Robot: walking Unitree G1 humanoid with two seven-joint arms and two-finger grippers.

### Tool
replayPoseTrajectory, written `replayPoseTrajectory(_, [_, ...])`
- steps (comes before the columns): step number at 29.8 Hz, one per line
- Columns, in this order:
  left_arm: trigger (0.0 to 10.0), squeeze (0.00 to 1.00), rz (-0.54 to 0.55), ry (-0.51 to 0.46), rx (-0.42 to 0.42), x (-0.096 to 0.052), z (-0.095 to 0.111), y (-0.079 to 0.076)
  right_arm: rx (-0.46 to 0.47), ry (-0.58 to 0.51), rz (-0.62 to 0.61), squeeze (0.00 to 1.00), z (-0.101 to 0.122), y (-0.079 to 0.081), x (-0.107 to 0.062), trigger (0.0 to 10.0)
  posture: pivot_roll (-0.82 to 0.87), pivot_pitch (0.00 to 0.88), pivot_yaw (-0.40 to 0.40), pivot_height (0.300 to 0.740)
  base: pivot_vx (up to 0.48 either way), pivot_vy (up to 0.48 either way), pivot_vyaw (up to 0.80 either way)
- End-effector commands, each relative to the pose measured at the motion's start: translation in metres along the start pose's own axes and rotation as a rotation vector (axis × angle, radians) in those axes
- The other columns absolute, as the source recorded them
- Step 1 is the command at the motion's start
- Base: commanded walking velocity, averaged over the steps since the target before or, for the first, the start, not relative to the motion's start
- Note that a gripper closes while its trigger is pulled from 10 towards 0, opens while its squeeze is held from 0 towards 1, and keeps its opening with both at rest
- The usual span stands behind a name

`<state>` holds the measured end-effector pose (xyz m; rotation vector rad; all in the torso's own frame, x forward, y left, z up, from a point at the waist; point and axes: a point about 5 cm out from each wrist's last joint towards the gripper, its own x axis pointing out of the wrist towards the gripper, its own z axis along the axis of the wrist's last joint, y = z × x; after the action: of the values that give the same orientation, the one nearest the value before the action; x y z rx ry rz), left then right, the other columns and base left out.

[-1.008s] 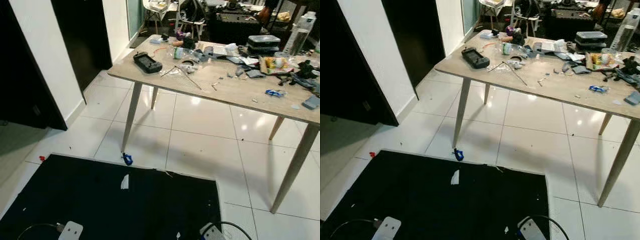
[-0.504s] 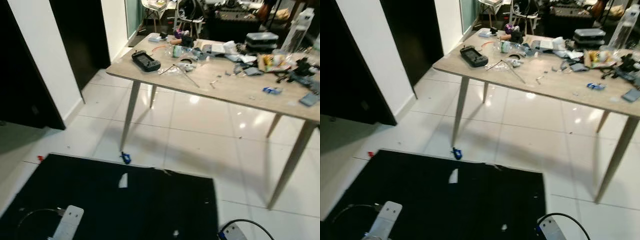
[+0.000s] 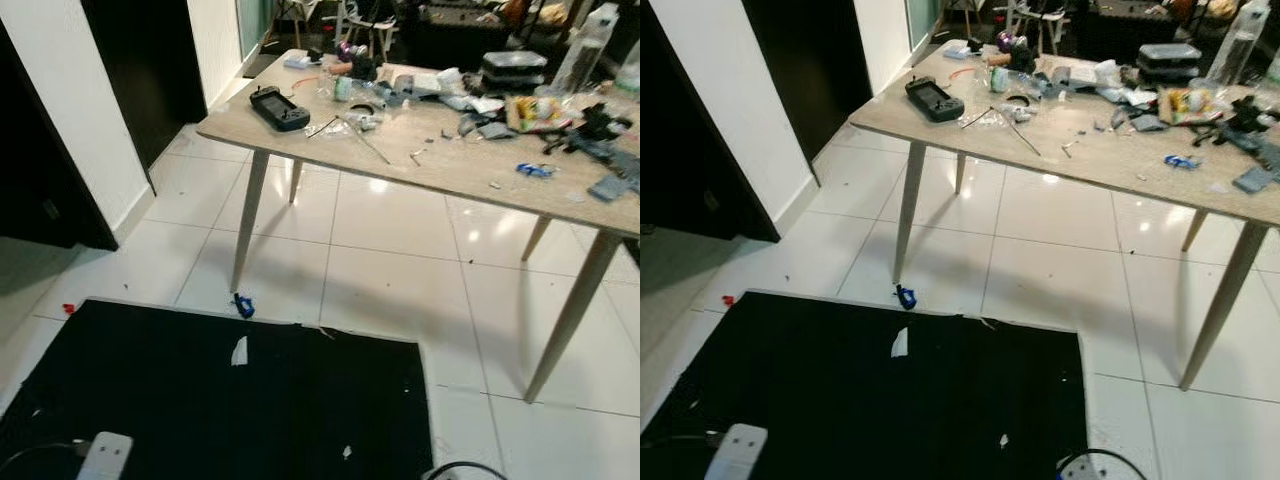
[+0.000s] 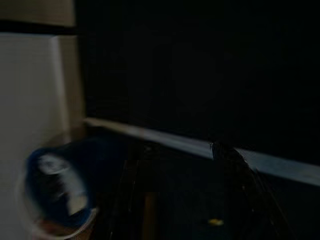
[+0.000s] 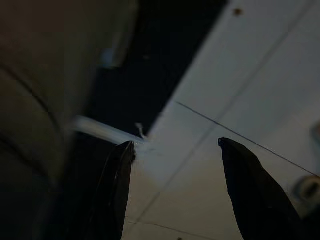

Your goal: Picking trash to rubbish bin

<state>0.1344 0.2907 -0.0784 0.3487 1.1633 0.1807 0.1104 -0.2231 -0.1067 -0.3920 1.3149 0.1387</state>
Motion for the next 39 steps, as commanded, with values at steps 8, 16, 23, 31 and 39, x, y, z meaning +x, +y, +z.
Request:
replayPoseTrajectory(8, [10.0,0.0,-0.014,-0.056,-0.049,0.002,0.024,-0.005,0.039,-0.015,-0.037,0.0,0.004,-0.014,-0.001,10.0,0.04,0.071,0.035,0.74,0.0,0.0,0.0])
replayPoseTrajectory(16, [10.0,0.0,-0.057,-0.062,-0.06,0.001,0.025,-0.024,0.06,-0.04,-0.056,0.0,0.012,-0.021,-0.002,10.0,0.01,0.036,0.007,0.74,0.0,0.0,-0.2])
replayPoseTrajectory(23, [10.0,0.0,-0.09,-0.023,-0.1,0.0,0.013,-0.041,-0.032,-0.016,-0.028,0.0,0.009,-0.016,-0.001,10.0,0.01,0.006,-0.032,0.74,0.0,0.0,-0.79])
replayPoseTrajectory(31, [10.0,0.0,-0.156,0.007,-0.041,-0.004,-0.002,-0.068,-0.081,-0.018,-0.025,0.0,0.012,-0.019,-0.002,10.0,0.01,0.018,-0.064,0.74,0.0,0.0,-0.79])
replayPoseTrajectory(39, [10.0,0.0,-0.123,0.002,-0.066,-0.002,-0.002,-0.051,-0.1,-0.028,-0.023,0.0,0.016,-0.019,-0.002,10.0,0.02,0.02,-0.075,0.74,0.0,0.0,-0.79])
